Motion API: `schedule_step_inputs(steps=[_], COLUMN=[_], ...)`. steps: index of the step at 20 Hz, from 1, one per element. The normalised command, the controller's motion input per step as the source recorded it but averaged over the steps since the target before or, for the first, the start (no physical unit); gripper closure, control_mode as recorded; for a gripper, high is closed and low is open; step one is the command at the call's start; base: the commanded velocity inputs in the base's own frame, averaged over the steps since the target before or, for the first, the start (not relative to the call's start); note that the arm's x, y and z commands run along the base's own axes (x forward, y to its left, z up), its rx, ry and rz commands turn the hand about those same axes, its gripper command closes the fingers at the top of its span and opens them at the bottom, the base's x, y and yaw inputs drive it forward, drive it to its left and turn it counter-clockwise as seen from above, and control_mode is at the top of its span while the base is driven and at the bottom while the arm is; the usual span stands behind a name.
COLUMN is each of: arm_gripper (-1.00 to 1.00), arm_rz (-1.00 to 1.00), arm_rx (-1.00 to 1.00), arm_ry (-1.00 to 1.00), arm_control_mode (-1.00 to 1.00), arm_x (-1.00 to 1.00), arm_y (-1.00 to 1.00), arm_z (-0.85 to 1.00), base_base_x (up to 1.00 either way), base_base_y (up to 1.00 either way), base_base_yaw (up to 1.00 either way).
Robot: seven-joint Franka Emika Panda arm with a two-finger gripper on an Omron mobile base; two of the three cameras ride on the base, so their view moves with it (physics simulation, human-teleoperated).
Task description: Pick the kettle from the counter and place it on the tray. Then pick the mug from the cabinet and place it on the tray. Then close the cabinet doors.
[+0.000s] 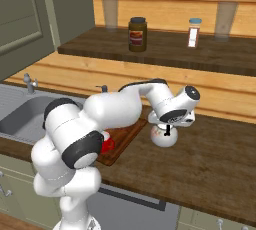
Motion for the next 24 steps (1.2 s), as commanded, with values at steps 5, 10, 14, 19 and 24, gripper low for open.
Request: schedule_step_inputs(steps=[5,10,14,19,24], arm_gripper=[-1.0,-1.0,-1.0,1.0,1.0], arm_rz=[0.0,0.0,0.0,0.0,0.0], arm_rx=[0.0,0.0,0.0,0.0,-0.04], arm_ry=[0.0,0.0,0.0,-0.02,-0.05], arm_control_mode=[-1.0,-1.0,-1.0,-1.0,-1.0], arm_x=[0.21,0.14,0.1,0.02,-0.01], arm_y=[-0.03,-0.02,-0.08,0.0,0.17], arm_z=[-0.16,-0.06,-0.08,-0.1,-0.04], base_base_x=[0.0,0.0,0.0,0.0,0.0], base_base_y=[0.0,0.0,0.0,0.0,0.0], base_base_yaw=[0.0,0.0,0.0,0.0,0.0])
